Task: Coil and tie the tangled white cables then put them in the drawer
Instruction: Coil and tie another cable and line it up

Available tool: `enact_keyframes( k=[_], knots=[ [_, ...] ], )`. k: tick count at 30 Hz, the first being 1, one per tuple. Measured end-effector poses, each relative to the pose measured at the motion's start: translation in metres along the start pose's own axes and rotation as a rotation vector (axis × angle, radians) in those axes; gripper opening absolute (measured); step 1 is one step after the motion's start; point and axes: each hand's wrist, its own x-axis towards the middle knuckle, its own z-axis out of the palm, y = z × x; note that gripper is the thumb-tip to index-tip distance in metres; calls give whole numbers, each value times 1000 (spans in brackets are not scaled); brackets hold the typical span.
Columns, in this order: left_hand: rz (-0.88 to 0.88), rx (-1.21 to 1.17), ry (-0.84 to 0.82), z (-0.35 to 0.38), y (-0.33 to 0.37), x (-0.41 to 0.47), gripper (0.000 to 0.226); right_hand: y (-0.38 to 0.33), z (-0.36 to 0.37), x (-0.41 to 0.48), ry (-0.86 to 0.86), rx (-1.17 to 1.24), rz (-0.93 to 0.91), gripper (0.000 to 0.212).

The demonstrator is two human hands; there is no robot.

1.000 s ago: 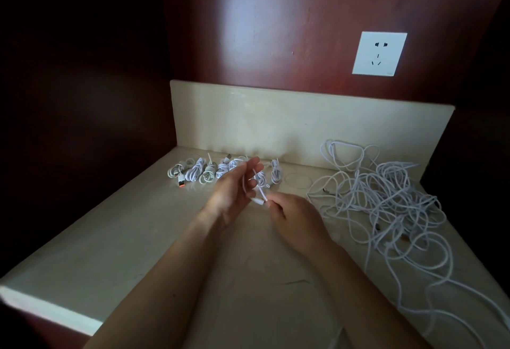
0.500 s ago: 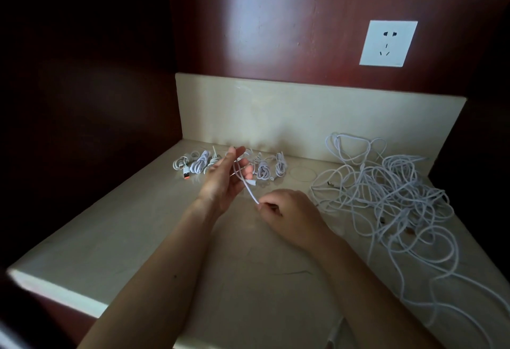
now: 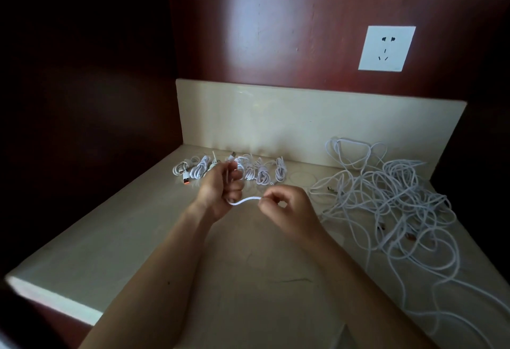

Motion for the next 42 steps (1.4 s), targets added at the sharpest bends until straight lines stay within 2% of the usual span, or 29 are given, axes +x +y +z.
enact_keyframes(
  k=[3,5,8,13,15,17,21,24,27,29,31,34,37,42],
  knots=[
    [-74,135,-54,7,-6,-5,26,-5,-6,3,63,123,55,16],
    [-171,184,-162,13,-12,-9,26,-3,-8,4,91,153,56,22],
    [-300,243,-325,16,-14,-12,33,4,-9,7,155,50,30,18],
    [-356,366,-365,20,-15,-13,42,9,-13,6,298,-46,103,15],
    [-390,366,-401,23,-14,-15,30,8,-17,7,364,-45,149,10],
    [-431,351,-466,27,-13,-18,18,7,-19,8,356,13,179,10],
    [-456,401,-519,31,-16,-20,21,13,-22,10,339,106,161,7],
    [-343,560,-460,32,-21,-23,46,17,-21,10,316,90,153,15],
    [-75,736,-404,33,-27,-25,45,17,-21,11,301,93,151,26],
    [61,771,-366,34,-30,-24,45,18,-20,12,299,92,151,29],
    [203,823,-311,34,-32,-24,48,18,-20,12,308,66,143,27],
    [427,881,-146,29,-34,-20,47,18,-18,10,298,50,152,22],
    [518,830,-64,28,-36,-16,44,18,-15,9,295,7,162,20],
    [489,502,-18,33,-36,-16,44,21,-12,3,236,-194,168,14]
  ],
)
